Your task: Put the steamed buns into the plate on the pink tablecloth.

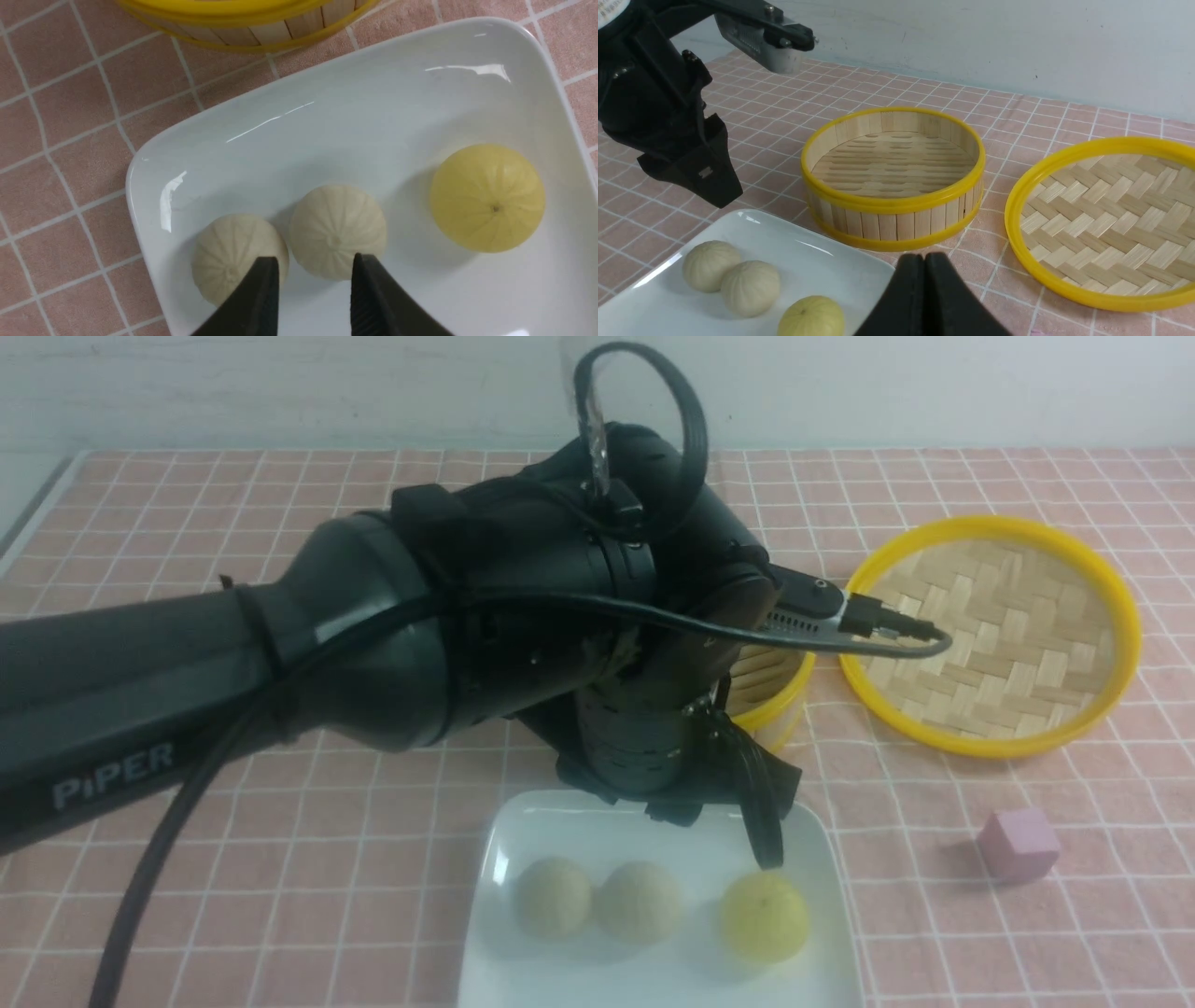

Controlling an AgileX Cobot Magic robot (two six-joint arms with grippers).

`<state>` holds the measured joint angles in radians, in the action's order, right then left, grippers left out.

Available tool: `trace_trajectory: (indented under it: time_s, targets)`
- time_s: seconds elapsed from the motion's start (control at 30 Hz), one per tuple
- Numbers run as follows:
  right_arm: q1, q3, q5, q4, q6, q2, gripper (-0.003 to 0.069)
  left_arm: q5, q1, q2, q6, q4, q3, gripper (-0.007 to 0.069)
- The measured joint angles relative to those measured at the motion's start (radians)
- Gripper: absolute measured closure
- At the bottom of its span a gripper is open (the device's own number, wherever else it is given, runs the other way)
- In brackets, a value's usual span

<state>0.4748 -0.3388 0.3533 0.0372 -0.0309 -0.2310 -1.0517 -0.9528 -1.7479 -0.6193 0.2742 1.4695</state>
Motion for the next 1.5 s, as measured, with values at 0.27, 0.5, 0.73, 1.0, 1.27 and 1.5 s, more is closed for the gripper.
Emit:
trace_trajectory:
  time_s: [0.27, 0.5, 0.73, 1.0, 1.27, 1.5]
  targets:
    - [-0.002, 0.011, -0.002, 0.000, 0.000, 0.038, 0.0650, 0.000, 0.000, 0.000, 0.000, 0.005, 0.000, 0.0379]
    - [-0.141, 0.143, -0.022, 0.000, 0.000, 0.133, 0.0645, 0.008, 0.000, 0.001, 0.000, 0.007, 0.000, 0.0382]
    - [-0.288, 0.249, 0.029, 0.000, 0.000, 0.212, 0.0643, -0.002, 0.000, 0.004, 0.004, 0.014, 0.000, 0.0382]
    - [-0.376, 0.350, 0.032, 0.000, 0.000, 0.241, 0.0633, -0.017, 0.000, 0.097, 0.007, 0.066, 0.000, 0.0382]
    - [-0.393, 0.351, 0.036, 0.000, 0.000, 0.241, 0.0620, -0.007, 0.000, 0.240, -0.017, 0.125, 0.000, 0.0382]
    - [-0.402, 0.351, 0.036, -0.001, 0.000, 0.241, 0.0613, -0.137, 0.000, 0.442, 0.004, 0.179, 0.000, 0.0382]
